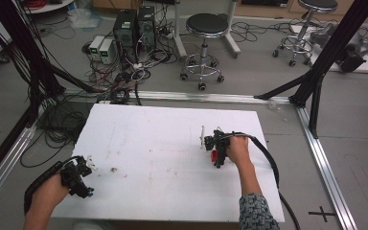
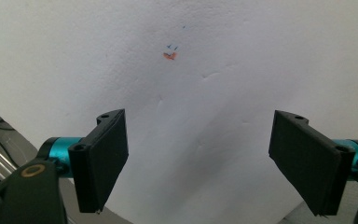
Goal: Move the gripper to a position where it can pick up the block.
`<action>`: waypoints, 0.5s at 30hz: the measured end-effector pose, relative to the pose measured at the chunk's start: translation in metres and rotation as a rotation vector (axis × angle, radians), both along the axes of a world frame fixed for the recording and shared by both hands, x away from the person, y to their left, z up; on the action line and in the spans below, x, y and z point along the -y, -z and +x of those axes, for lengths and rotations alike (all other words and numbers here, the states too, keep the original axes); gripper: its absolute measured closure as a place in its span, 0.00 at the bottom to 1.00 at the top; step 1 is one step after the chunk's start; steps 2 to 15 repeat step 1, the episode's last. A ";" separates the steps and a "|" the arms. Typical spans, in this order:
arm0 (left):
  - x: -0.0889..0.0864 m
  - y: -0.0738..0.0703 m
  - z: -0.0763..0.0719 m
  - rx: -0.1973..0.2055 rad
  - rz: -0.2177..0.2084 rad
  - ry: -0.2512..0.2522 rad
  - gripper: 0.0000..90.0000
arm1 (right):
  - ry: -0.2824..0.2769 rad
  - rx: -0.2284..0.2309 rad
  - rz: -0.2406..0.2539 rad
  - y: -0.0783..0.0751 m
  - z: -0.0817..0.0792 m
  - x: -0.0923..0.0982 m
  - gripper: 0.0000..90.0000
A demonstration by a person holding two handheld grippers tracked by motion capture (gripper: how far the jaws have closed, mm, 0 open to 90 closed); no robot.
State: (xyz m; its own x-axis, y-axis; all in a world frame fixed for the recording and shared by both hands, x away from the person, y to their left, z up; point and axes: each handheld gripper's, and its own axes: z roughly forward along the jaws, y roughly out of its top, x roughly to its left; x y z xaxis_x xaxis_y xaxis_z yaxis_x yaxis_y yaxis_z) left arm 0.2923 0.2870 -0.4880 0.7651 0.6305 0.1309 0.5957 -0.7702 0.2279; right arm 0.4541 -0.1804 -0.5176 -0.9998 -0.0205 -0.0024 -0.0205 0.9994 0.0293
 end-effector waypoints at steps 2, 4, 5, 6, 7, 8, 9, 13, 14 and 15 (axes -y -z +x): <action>0.000 0.000 0.000 -0.001 0.003 0.006 0.22 | -0.014 0.005 0.008 0.000 0.001 0.000 0.01; 0.000 0.000 0.000 -0.001 0.003 0.006 0.22 | -0.014 0.005 0.008 0.000 0.001 0.000 0.01; 0.000 0.000 0.000 -0.001 0.003 0.006 0.22 | -0.014 0.005 0.008 0.000 0.001 0.000 0.01; 0.000 0.000 0.000 -0.001 0.003 0.006 0.22 | -0.014 0.005 0.008 0.000 0.001 0.000 0.01; 0.000 0.000 0.000 -0.001 0.003 0.006 0.22 | -0.014 0.005 0.008 0.000 0.001 0.000 0.01; 0.000 0.000 0.000 -0.001 0.003 0.006 0.22 | -0.014 0.005 0.008 0.000 0.001 0.000 0.01; 0.000 0.000 0.000 -0.001 0.003 0.006 0.22 | -0.014 0.005 0.008 0.000 0.001 0.000 0.01; 0.000 0.000 0.000 -0.001 0.003 0.006 0.22 | -0.014 0.005 0.008 0.000 0.001 0.000 0.01; 0.000 0.000 0.000 -0.001 0.003 0.006 0.22 | -0.014 0.005 0.008 0.000 0.001 0.000 0.01; 0.000 0.000 0.000 -0.001 0.003 0.006 0.22 | -0.014 0.005 0.008 0.000 0.001 0.000 0.01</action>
